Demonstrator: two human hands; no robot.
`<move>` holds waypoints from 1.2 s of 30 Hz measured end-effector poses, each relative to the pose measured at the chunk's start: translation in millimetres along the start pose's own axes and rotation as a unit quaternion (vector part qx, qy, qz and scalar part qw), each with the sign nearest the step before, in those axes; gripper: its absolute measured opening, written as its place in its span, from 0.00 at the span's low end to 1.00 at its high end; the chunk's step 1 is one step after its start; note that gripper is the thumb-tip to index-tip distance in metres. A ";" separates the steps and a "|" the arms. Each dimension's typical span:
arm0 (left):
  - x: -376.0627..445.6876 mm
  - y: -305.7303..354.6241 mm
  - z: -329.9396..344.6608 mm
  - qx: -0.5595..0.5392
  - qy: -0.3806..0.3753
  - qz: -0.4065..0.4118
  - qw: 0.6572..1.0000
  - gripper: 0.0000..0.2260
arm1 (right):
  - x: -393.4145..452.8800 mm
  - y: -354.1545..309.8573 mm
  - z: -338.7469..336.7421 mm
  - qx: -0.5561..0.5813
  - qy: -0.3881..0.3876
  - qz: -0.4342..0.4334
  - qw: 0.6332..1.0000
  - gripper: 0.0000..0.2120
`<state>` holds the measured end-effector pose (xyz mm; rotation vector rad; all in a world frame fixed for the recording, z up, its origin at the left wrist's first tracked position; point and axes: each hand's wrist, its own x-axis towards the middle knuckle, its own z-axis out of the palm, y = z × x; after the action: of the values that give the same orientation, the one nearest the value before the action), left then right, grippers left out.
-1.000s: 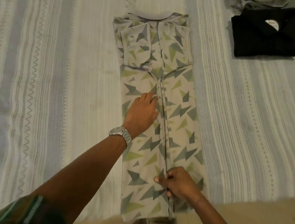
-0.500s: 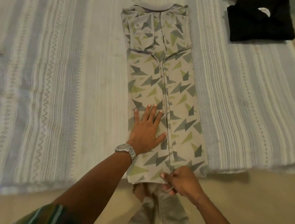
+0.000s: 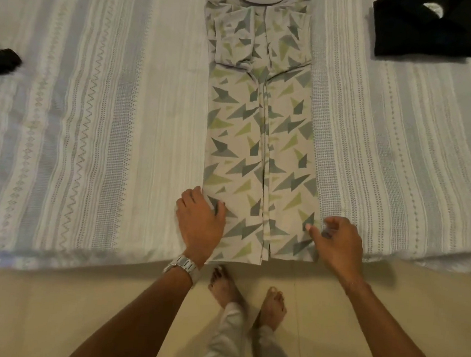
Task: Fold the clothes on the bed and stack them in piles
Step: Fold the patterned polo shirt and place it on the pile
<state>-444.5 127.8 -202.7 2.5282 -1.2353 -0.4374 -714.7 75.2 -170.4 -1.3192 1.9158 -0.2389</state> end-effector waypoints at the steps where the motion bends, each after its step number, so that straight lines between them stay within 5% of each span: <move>1: -1.3 -1.2 -1.4 -0.042 -0.008 -0.028 0.999 0.23 | 3.0 -3.4 -3.0 0.007 -0.024 0.020 0.999 0.22; 4: -0.9 -1.6 -13.6 -0.138 -0.069 -0.119 0.981 0.19 | 12.1 -11.7 -11.0 0.059 -0.095 0.057 0.992 0.11; 12: -18.8 -32.1 -43.2 -0.262 -0.342 -0.205 0.879 0.13 | 17.5 -7.1 -13.4 0.091 -0.229 0.099 0.964 0.18; 21: -65.9 -36.6 -39.6 -0.359 -0.318 -0.234 0.846 0.11 | -13.7 26.0 -15.8 0.175 -0.230 0.064 0.955 0.04; 26: -85.2 -48.2 -35.5 -0.370 -0.334 -0.239 0.833 0.06 | -19.4 46.4 -19.8 0.188 -0.251 0.085 0.946 0.08; 33: -81.4 -34.9 -47.5 -0.448 -0.260 -0.238 0.821 0.28 | -23.8 22.2 -39.2 0.208 -0.214 -0.004 0.954 0.31; 36: -73.2 -18.4 -65.5 -0.490 -0.273 -0.217 0.799 0.23 | -19.7 5.1 -52.9 0.233 -0.249 0.000 0.940 0.12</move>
<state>-448.7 205.4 -139.9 1.7269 -0.2984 -1.5267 -751.6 80.4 -127.8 -0.9453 1.3262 -0.3028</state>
